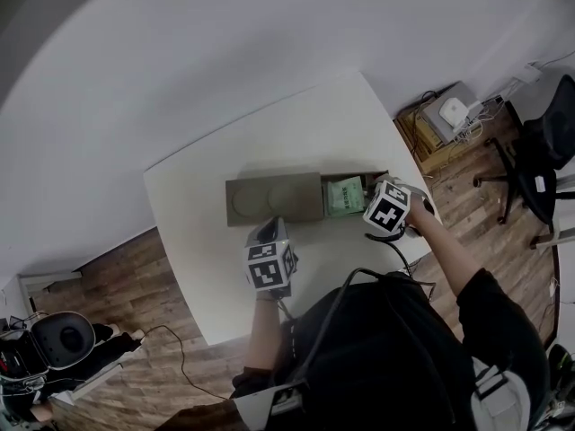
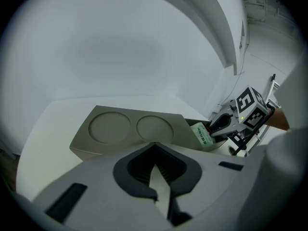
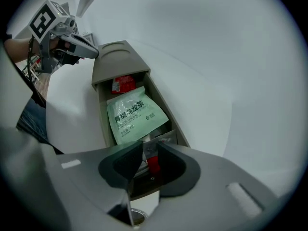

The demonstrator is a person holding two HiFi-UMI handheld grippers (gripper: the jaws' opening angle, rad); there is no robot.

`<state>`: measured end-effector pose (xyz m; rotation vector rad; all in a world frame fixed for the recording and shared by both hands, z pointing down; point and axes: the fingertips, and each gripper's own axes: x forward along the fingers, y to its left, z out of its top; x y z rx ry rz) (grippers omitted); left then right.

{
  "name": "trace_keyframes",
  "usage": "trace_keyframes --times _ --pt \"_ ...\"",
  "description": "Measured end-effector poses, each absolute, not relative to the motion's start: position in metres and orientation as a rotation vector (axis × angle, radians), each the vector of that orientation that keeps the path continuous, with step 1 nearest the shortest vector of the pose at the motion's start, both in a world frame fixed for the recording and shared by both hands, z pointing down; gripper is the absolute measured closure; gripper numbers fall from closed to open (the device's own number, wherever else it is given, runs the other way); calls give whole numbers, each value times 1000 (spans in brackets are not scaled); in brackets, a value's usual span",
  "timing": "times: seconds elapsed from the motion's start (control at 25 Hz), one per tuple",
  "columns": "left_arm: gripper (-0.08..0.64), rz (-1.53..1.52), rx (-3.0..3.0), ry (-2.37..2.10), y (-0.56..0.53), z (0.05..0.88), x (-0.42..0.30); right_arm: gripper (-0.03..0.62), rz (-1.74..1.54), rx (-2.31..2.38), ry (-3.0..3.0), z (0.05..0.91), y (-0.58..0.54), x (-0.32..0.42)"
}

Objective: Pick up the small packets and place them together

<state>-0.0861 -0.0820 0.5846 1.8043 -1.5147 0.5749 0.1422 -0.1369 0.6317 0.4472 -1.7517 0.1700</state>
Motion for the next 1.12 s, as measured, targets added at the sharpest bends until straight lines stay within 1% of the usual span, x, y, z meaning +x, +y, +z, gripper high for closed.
trace_keyframes --times 0.16,0.24,0.28,0.36,0.72,0.92,1.12 --pt "563 574 1809 -1515 -77 584 -85 512 160 467 -1749 630 -133 144" --pt "563 574 1812 -1512 -78 585 -85 543 148 498 -1740 627 -135 147" --pt "563 574 1813 -1512 -78 585 -85 572 137 520 -1736 626 -137 149" --pt "563 575 1814 -1512 -76 585 -85 582 118 553 -1736 622 -137 154" --pt "563 560 1805 -1511 -83 583 -87 588 78 635 -1805 577 -147 154" --pt "563 560 1805 -1553 -81 583 -88 589 -39 718 -1877 539 -153 149" --pt "563 489 1799 -1549 -73 570 -83 589 -214 762 -1994 500 -166 119"
